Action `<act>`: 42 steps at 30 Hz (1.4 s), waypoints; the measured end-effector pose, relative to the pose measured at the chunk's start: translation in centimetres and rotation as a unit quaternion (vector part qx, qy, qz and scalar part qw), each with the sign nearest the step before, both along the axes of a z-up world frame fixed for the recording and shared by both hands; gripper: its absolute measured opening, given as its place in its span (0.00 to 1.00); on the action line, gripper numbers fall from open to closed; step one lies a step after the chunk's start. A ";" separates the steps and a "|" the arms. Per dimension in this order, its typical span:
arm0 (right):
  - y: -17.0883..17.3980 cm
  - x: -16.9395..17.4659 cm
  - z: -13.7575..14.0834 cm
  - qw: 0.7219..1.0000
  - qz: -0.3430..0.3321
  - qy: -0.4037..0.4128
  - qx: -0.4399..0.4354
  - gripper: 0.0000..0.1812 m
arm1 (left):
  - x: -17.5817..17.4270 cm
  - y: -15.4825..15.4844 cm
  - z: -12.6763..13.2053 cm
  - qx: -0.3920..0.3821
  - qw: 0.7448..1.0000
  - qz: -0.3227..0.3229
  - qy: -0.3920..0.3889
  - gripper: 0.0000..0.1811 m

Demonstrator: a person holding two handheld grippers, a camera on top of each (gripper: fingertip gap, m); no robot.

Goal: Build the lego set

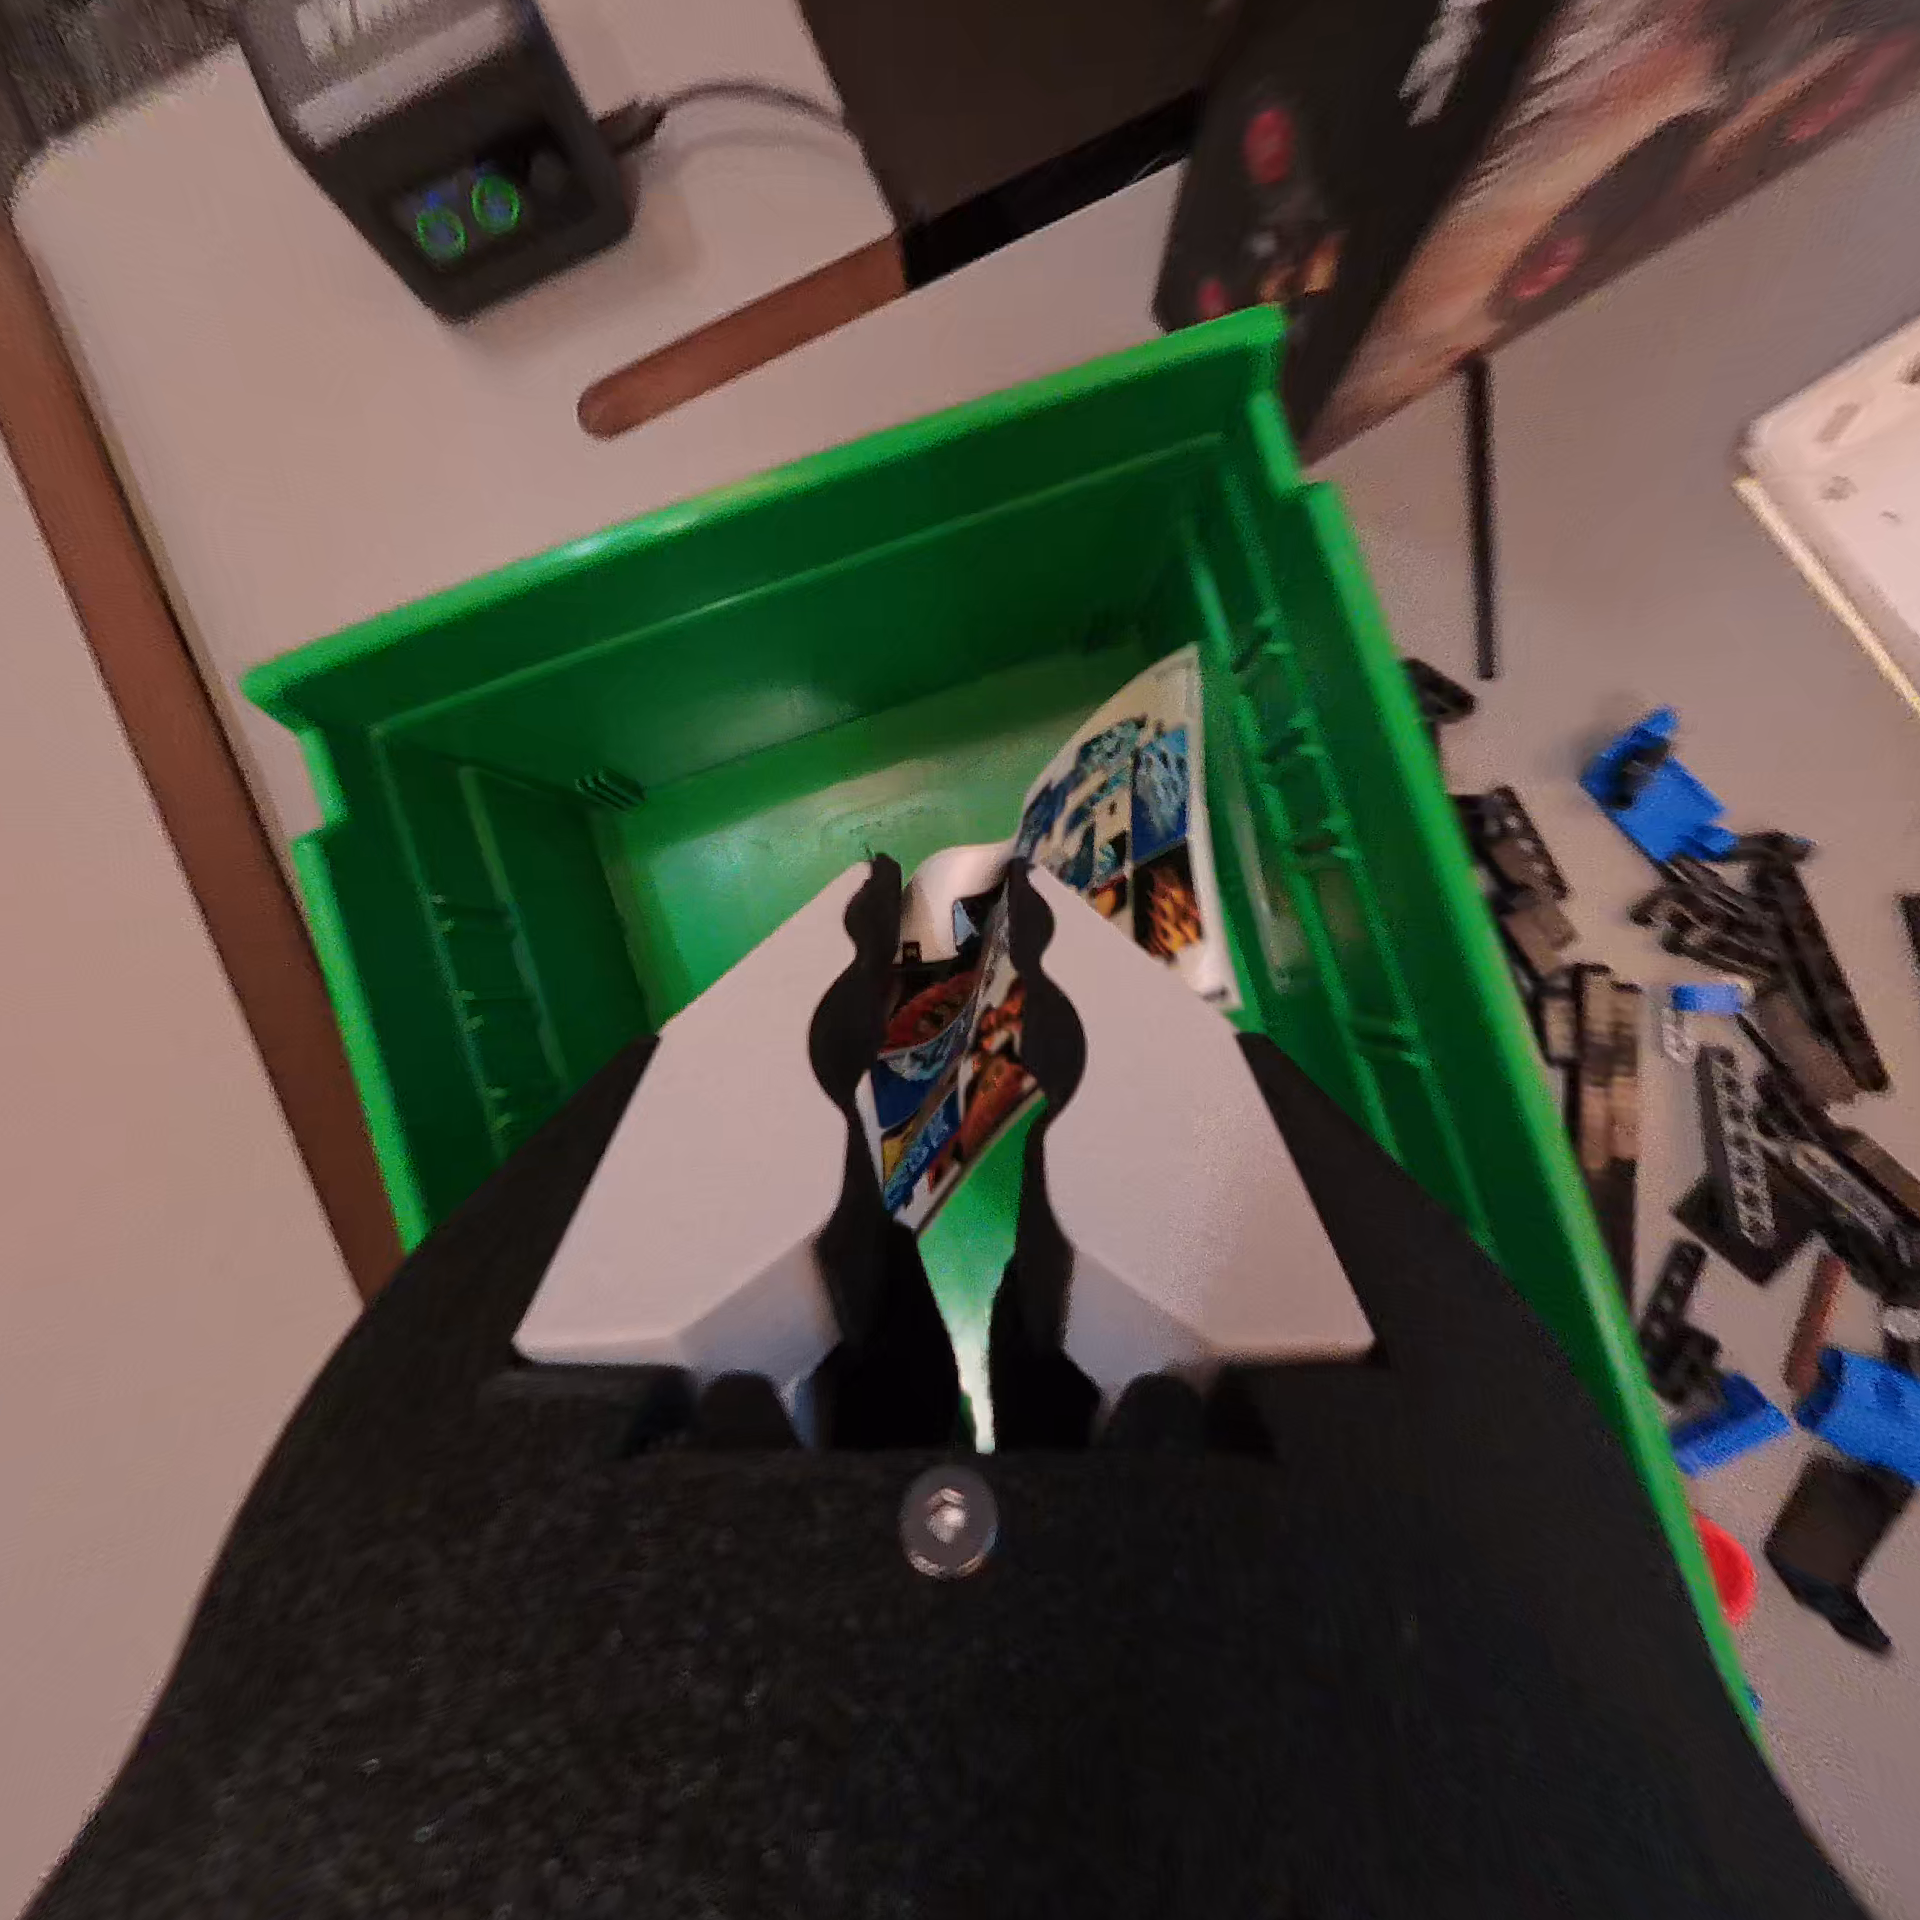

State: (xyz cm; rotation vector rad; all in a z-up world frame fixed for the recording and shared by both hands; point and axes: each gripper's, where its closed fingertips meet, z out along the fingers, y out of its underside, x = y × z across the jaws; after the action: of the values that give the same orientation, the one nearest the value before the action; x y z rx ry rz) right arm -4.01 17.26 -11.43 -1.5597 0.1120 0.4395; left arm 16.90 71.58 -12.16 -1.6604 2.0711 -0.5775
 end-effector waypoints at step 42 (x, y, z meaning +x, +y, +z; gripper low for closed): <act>0.0 -0.9 -0.1 1.000 0.004 -0.029 -0.003 0.12 | -22.7 -40.4 -0.2 -0.091 0.908 -0.406 -0.048 0.15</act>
State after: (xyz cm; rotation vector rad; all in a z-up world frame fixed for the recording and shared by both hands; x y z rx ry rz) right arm -4.90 17.30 -11.49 -1.5778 0.0615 0.3996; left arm -5.77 31.16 -12.39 -0.7429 2.6494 -1.1035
